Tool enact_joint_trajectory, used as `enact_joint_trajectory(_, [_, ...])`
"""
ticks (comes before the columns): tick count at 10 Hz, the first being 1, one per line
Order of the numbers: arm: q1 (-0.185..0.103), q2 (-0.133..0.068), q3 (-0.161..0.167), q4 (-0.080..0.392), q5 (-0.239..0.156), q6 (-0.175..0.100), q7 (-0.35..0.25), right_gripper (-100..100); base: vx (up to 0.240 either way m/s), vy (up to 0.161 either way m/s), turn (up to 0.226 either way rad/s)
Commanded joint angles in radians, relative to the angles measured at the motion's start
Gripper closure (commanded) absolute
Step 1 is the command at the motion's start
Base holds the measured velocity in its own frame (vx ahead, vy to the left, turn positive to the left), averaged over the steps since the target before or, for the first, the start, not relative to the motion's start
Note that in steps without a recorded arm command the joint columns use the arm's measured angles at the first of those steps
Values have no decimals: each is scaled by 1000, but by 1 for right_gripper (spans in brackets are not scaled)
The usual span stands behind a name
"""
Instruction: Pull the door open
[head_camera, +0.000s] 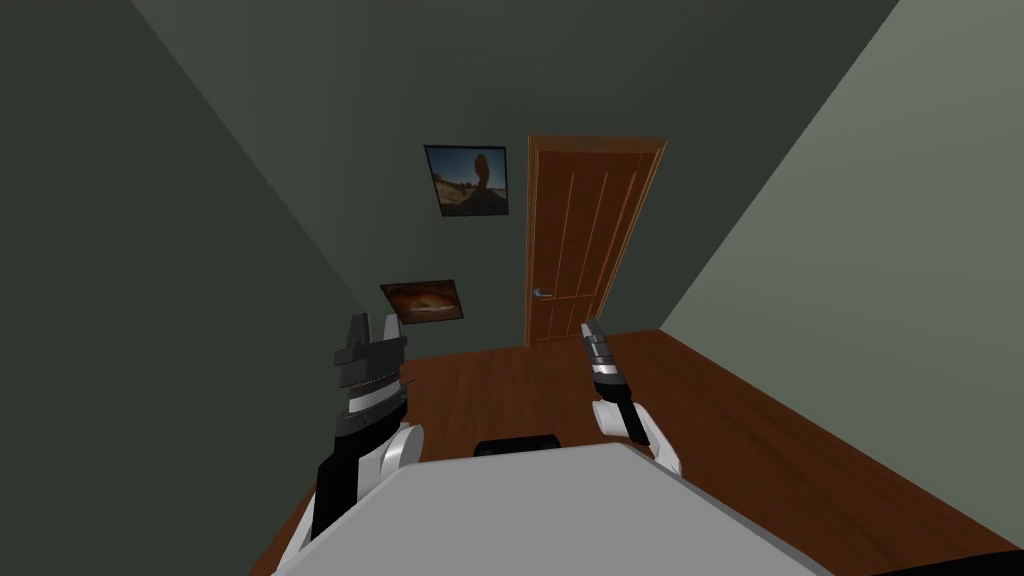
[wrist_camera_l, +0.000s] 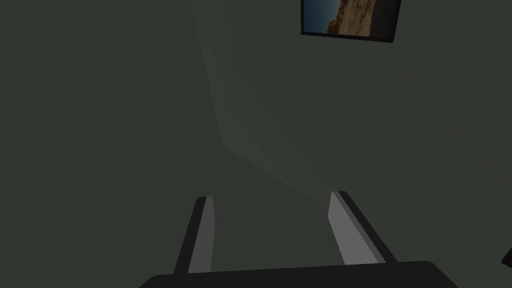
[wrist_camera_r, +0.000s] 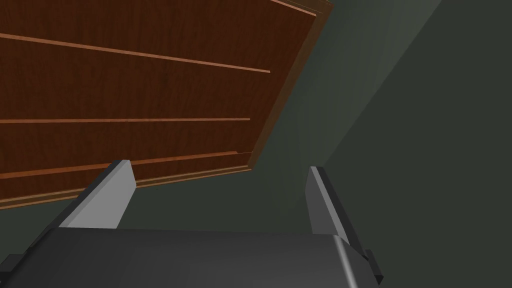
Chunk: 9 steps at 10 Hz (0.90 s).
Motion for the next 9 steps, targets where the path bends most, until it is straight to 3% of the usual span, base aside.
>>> enact_joint_trajectory(1, [-17, -2, -13, 44, -1, -5, -7, -100, 77, -46, 110])
enact_joint_trajectory(9, [-118, -9, -82, 285, -8, -36, -40, -100, 91, -50, 104])
